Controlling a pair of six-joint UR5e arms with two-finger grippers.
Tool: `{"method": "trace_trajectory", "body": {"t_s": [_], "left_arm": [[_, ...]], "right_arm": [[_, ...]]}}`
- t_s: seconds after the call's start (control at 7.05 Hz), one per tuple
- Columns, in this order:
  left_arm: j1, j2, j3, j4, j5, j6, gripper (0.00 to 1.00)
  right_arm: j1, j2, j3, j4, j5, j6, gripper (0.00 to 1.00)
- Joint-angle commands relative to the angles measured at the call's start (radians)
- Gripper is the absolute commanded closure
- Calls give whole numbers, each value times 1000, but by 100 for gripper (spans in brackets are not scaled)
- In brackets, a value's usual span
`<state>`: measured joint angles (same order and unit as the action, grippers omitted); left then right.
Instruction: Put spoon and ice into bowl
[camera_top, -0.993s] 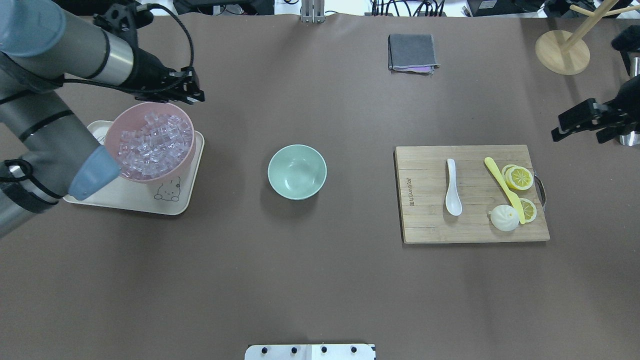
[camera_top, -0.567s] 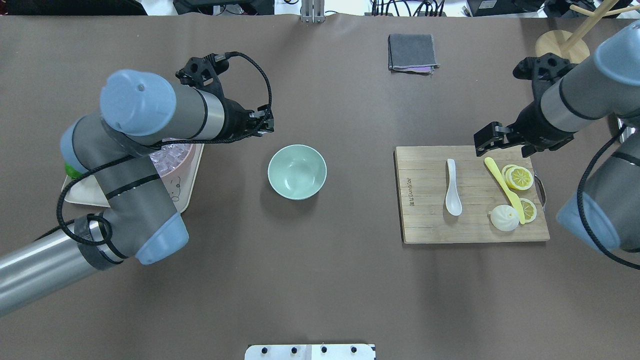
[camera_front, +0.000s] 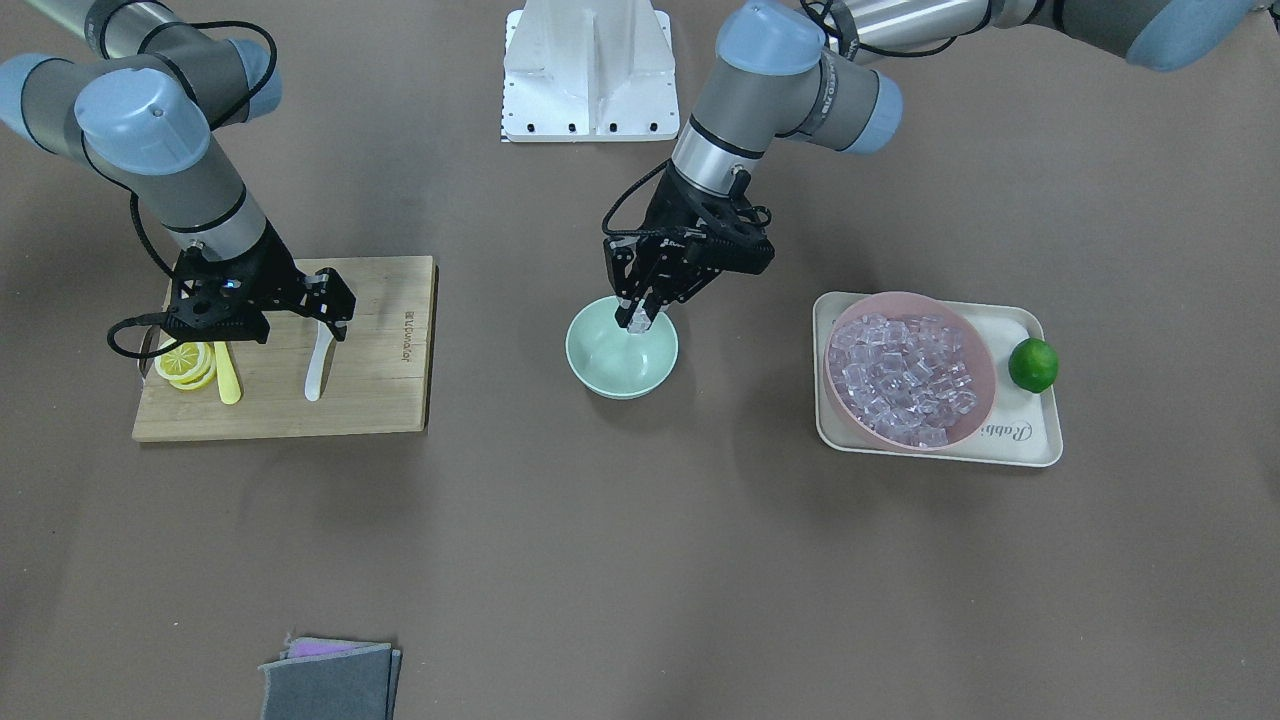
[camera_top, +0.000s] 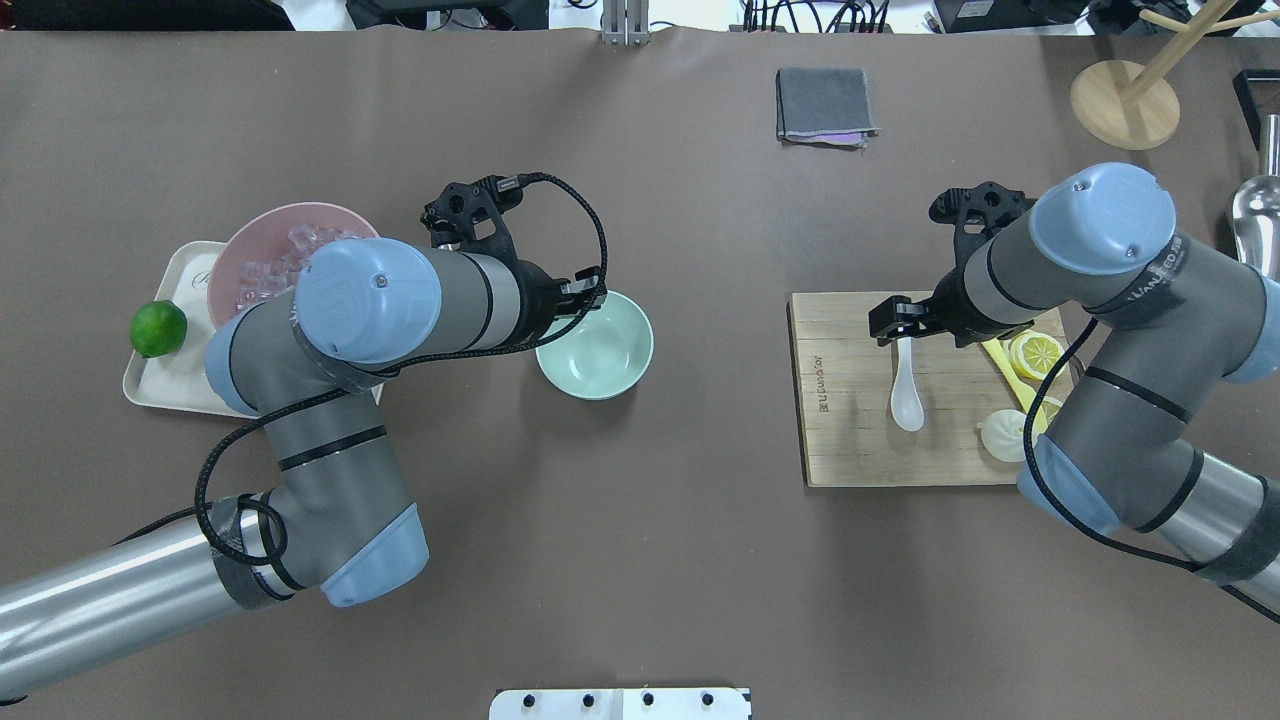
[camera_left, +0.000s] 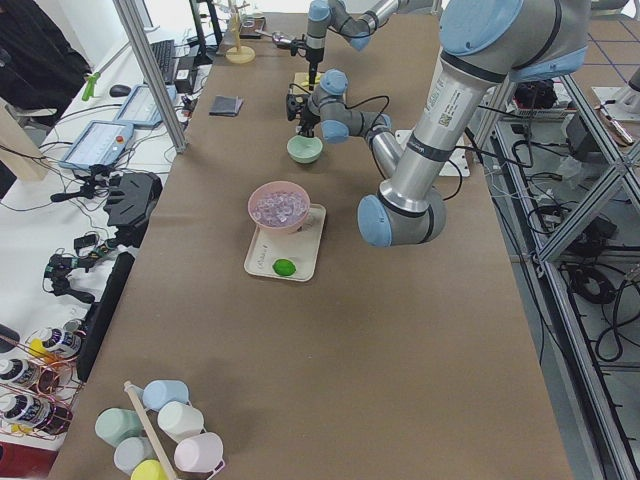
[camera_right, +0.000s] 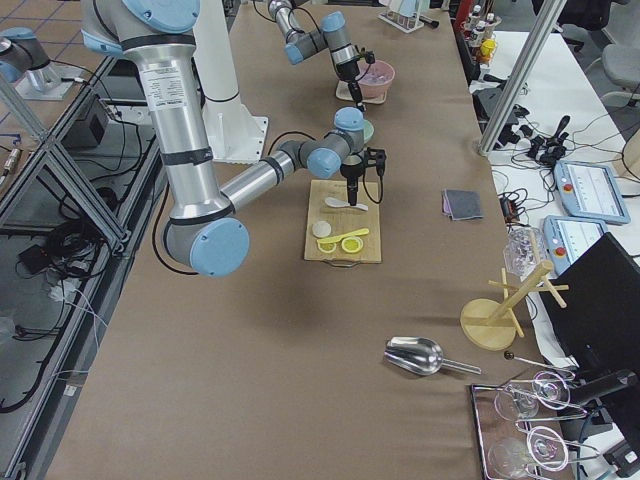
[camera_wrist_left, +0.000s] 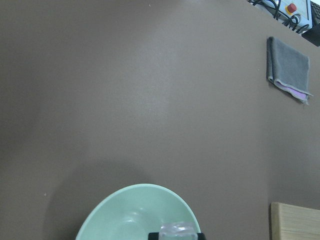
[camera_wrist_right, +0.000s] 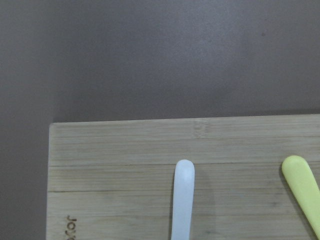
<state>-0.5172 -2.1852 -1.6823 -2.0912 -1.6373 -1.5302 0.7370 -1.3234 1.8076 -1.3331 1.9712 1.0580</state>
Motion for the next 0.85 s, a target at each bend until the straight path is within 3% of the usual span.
{"method": "trace_trajectory", "body": {"t_s": [0.0, 0.43, 0.57, 0.71], "left_arm": [[9, -4, 7, -3, 13, 1, 100], [13, -4, 21, -4, 13, 4, 100], [13, -4, 23, -6, 13, 4, 100], [14, -4, 23, -6, 13, 4, 100]], "right_arm": [[-16, 6, -40, 11, -18, 8, 15], [-45, 6, -63, 11, -25, 8, 21], [-45, 7, -63, 11, -25, 10, 41], [-45, 6, -63, 11, -26, 10, 55]]}}
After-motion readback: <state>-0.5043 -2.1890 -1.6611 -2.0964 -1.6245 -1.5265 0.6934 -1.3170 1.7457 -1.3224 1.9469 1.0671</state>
